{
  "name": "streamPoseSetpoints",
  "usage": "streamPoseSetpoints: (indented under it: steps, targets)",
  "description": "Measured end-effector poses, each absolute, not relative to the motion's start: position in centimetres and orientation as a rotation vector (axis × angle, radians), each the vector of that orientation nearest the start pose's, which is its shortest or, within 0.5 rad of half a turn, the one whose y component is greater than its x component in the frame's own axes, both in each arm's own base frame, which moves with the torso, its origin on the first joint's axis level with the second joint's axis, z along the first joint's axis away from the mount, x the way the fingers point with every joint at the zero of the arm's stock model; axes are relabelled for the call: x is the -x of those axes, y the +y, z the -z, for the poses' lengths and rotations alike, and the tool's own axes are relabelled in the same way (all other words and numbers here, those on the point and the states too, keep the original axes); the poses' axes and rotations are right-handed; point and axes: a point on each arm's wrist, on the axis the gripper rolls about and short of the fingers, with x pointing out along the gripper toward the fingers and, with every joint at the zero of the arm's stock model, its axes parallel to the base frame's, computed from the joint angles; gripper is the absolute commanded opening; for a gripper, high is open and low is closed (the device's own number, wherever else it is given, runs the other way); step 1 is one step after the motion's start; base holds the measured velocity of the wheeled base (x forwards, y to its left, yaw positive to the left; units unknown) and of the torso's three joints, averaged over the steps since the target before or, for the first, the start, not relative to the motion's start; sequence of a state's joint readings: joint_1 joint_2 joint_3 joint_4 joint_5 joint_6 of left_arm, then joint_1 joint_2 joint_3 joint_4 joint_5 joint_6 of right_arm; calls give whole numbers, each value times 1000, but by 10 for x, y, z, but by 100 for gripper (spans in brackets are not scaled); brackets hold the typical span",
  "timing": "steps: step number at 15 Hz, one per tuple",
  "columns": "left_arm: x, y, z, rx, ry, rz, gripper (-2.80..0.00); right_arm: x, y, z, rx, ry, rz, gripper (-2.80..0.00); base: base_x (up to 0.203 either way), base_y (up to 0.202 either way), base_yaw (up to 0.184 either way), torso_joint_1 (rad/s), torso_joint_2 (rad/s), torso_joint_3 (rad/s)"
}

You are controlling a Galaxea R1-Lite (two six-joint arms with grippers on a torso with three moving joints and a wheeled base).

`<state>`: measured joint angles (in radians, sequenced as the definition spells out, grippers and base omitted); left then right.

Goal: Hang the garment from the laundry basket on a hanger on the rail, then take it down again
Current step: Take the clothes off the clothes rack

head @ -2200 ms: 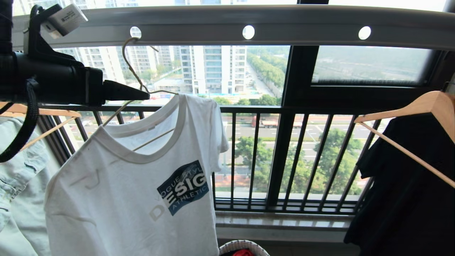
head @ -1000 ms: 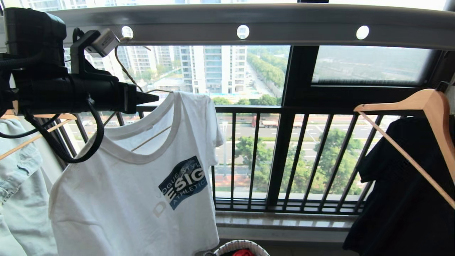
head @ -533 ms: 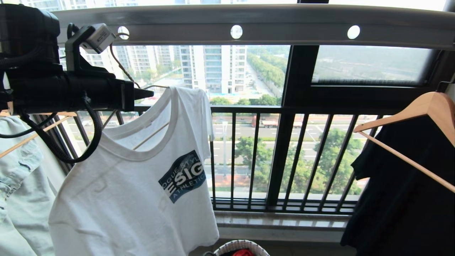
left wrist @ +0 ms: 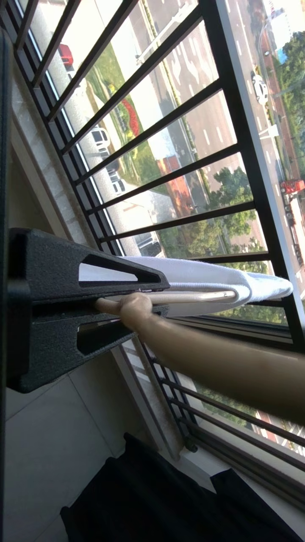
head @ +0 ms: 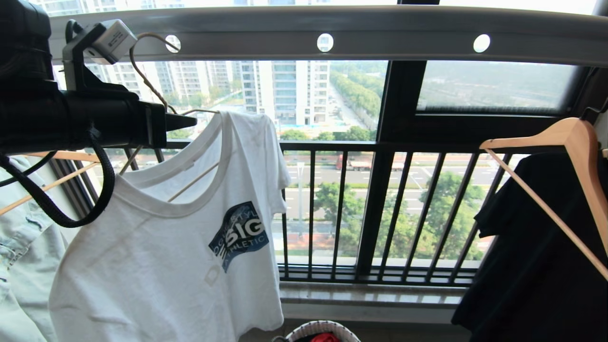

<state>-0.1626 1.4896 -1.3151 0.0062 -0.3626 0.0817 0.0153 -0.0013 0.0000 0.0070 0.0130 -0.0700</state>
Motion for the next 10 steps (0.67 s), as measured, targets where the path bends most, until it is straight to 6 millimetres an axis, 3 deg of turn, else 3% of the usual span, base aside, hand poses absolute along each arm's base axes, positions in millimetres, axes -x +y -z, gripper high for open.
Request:
streamPoseSetpoints:
  steps: [10]
  targets:
    - [-210,-43,-344,-58,81,532,-280,23,0,-75,70,5,-28,-280,0,0,0,0,0,0]
